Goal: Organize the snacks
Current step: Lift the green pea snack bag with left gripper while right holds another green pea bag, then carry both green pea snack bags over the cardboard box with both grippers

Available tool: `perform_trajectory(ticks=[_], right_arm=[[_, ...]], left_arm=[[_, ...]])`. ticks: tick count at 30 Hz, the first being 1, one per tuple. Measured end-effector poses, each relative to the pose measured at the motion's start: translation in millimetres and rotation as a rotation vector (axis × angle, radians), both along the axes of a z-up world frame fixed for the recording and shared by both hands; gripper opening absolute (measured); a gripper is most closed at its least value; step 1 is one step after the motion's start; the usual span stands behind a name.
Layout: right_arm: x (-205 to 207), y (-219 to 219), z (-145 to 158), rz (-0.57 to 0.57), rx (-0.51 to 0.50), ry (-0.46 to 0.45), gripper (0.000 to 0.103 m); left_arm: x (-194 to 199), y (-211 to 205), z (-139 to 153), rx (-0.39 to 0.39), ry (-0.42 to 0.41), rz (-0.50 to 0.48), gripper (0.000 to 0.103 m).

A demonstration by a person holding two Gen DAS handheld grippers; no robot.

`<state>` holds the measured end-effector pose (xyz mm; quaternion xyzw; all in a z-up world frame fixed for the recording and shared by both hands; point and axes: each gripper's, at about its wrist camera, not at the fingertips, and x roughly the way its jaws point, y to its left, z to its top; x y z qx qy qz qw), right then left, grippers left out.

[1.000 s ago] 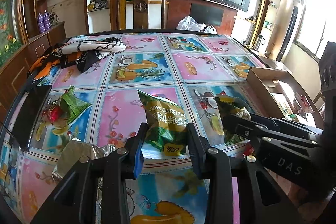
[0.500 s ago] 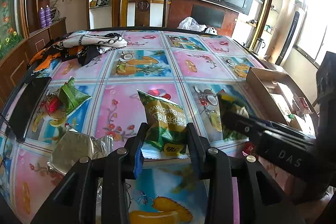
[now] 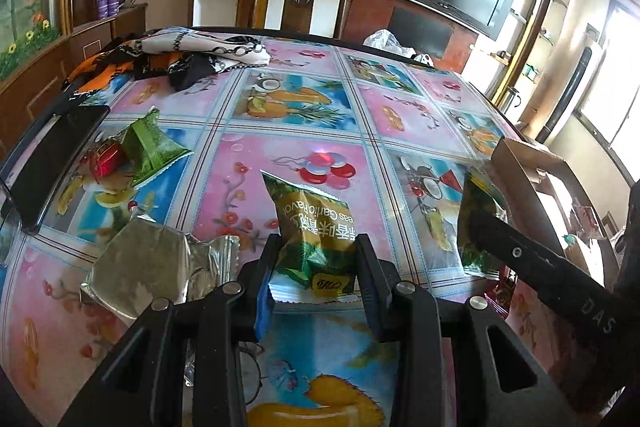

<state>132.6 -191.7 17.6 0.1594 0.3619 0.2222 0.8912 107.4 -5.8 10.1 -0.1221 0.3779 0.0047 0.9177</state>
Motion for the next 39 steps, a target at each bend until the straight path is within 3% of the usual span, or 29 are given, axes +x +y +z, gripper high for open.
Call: perform_trajectory(ticks=[6, 30, 39], right_arm=[[-5.1, 5.5, 4.7, 0.016, -0.008, -0.034, 0.037], [-1.3, 3.1, -0.7, 0.026, 0.034, 0.028, 0.037], [2.3, 6.3, 1.9, 0.003, -0.022, -0.004, 0.037]], left_arm=[[-0.1, 0.3, 0.1, 0.0, -0.002, 0.001, 0.035], [-2.6, -4.5, 0.2, 0.014, 0.006, -0.001, 0.035], [-2.6, 2.0, 1.4, -0.03, -0.019, 0.021, 0.035]])
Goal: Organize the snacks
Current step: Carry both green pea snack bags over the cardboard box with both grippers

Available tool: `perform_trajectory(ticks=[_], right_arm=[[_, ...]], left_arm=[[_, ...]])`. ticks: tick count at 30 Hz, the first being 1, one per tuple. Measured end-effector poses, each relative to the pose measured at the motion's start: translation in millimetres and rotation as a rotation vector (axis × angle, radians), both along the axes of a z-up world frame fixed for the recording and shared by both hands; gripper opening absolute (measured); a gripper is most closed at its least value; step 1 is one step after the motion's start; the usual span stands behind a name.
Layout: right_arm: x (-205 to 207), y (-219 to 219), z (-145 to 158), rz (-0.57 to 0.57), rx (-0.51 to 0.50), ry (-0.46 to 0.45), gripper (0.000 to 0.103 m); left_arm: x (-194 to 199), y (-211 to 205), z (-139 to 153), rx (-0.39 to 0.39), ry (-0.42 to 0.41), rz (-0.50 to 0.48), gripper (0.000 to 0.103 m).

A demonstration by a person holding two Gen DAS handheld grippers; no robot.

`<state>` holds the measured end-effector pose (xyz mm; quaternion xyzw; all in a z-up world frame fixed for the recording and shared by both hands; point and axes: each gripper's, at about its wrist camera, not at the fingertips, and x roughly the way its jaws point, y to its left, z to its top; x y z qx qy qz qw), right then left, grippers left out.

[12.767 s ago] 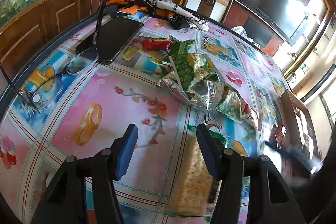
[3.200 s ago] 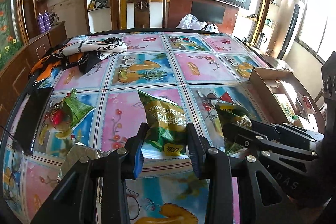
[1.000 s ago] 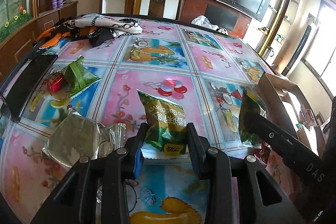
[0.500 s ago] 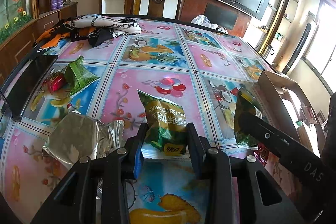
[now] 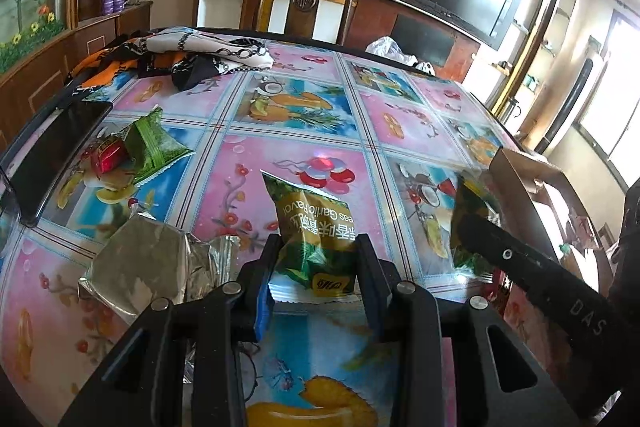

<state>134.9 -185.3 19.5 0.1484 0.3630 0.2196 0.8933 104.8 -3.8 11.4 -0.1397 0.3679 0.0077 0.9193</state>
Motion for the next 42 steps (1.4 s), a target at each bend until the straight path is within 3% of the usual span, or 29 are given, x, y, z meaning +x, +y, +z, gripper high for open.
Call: perform_trajectory(ticks=[5, 7, 12, 21, 23, 26, 29, 32, 37, 42], right_arm=[[5, -2, -1, -0.032, -0.007, -0.002, 0.037], [7, -4, -2, -0.037, 0.018, -0.002, 0.037], [10, -13, -6, -0.04, 0.091, 0.015, 0.037], [13, -13, -4, -0.027, 0.087, 0.011, 0.037], [6, -10, -1, -0.043, 0.027, 0.02, 0.037], [-14, -24, 7, -0.06, 0.048, 0.101, 0.037], [-41, -42, 22, -0.073, 0.041, 0.151, 0.036], [-70, -71, 48, -0.081, -0.024, 0.142, 0.036], [-102, -140, 80, -0.228, -0.017, 0.146, 0.036], [-117, -194, 99, -0.329, -0.033, 0.145, 0.036]], left_arm=[[3, 1, -4, 0.034, 0.047, 0.048, 0.035], [8, 1, -9, 0.079, 0.101, 0.101, 0.035], [10, -4, -10, 0.19, 0.142, 0.187, 0.036], [-2, 2, -11, 0.183, 0.146, 0.223, 0.036], [-5, -2, -11, 0.214, 0.153, 0.208, 0.036], [-16, -9, -10, 0.274, 0.162, 0.155, 0.036], [-38, -9, -5, 0.23, 0.21, 0.091, 0.036], [-62, -10, 5, 0.177, 0.226, 0.044, 0.036], [-90, -31, 44, 0.183, 0.145, -0.057, 0.036], [-84, -80, 84, 0.147, 0.064, -0.216, 0.036]])
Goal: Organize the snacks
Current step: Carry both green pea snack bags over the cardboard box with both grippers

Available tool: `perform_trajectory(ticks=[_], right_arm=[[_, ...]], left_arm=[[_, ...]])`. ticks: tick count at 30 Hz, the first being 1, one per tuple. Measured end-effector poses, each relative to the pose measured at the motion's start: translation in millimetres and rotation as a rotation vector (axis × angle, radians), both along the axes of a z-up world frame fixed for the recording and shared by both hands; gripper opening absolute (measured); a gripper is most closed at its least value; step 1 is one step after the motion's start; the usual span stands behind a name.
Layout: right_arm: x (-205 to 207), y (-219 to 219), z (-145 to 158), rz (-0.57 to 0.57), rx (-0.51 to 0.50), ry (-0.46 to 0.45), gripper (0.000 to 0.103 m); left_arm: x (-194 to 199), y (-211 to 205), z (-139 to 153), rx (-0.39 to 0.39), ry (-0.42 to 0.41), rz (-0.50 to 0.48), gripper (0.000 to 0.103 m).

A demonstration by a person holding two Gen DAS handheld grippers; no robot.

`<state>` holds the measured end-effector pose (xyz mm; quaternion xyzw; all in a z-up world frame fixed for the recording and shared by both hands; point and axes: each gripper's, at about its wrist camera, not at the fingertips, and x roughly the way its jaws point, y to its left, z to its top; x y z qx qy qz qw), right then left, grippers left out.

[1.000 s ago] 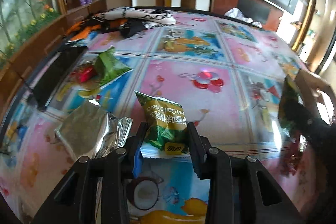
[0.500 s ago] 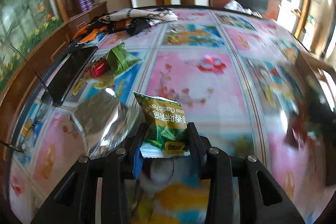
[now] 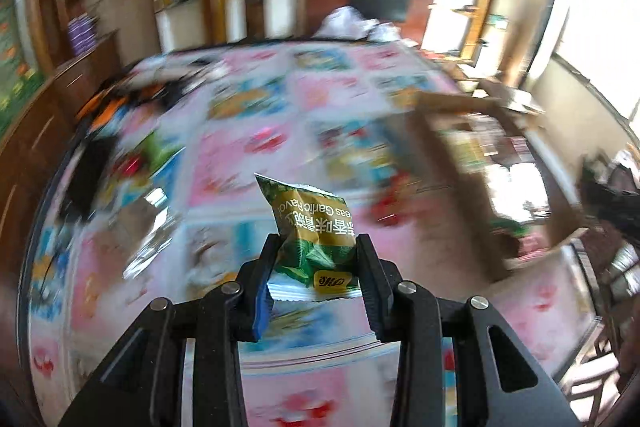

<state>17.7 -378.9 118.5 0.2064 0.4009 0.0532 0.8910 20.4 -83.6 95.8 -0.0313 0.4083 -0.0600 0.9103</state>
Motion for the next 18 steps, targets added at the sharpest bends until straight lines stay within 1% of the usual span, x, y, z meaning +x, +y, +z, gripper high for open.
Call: perform_trajectory(ticks=[3, 5, 7, 9, 12, 15, 18], right_arm=[[0, -26, 4, -0.051, 0.025, 0.011, 0.036], [0, -41, 3, -0.076, 0.047, 0.025, 0.036], [0, -50, 0, -0.088, 0.066, 0.045, 0.036], [0, -59, -5, -0.09, 0.096, 0.063, 0.036], [2, -62, -12, -0.079, 0.12, 0.086, 0.036], [10, -67, -15, -0.067, 0.12, 0.105, 0.036], [20, -74, -15, -0.065, 0.113, 0.108, 0.036]], left_arm=[[2, -32, 14, -0.017, -0.017, -0.09, 0.036], [3, -53, 16, -0.036, 0.0, -0.154, 0.036], [4, -75, 14, -0.031, 0.016, -0.21, 0.036], [7, -93, 11, -0.027, 0.039, -0.254, 0.036], [13, -120, 13, -0.024, 0.047, -0.317, 0.036], [23, -151, 14, -0.007, 0.041, -0.38, 0.036], [34, -176, 8, 0.016, 0.046, -0.416, 0.036]])
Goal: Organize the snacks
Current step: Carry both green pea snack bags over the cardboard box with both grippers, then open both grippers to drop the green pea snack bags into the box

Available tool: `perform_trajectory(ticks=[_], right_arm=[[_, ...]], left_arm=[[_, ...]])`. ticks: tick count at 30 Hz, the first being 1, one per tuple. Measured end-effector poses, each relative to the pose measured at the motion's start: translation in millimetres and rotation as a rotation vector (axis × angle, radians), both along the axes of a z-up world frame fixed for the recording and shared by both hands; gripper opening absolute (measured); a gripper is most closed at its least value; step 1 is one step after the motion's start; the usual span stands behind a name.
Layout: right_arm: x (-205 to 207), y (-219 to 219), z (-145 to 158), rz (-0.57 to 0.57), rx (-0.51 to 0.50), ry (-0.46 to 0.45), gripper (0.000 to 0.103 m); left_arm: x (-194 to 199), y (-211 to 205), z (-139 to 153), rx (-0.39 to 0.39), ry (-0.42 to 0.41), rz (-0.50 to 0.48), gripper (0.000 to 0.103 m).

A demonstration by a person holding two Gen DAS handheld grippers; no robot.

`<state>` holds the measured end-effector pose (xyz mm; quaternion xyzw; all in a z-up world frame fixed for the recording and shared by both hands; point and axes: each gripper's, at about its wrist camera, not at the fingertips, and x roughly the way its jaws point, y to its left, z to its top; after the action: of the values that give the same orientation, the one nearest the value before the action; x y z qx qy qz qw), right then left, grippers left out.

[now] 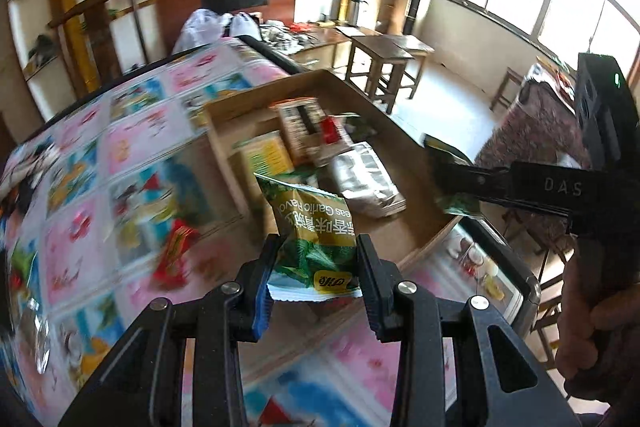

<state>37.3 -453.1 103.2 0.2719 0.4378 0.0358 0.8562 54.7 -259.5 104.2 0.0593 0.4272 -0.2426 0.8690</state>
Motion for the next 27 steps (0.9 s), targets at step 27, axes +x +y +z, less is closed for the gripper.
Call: perform_trajectory(ticks=[27], right_arm=[[45, -8, -64, 0.067, -0.121, 0.153, 0.036]], left_arm=[[34, -61, -65, 0.087, 0.17, -0.028, 0.036]])
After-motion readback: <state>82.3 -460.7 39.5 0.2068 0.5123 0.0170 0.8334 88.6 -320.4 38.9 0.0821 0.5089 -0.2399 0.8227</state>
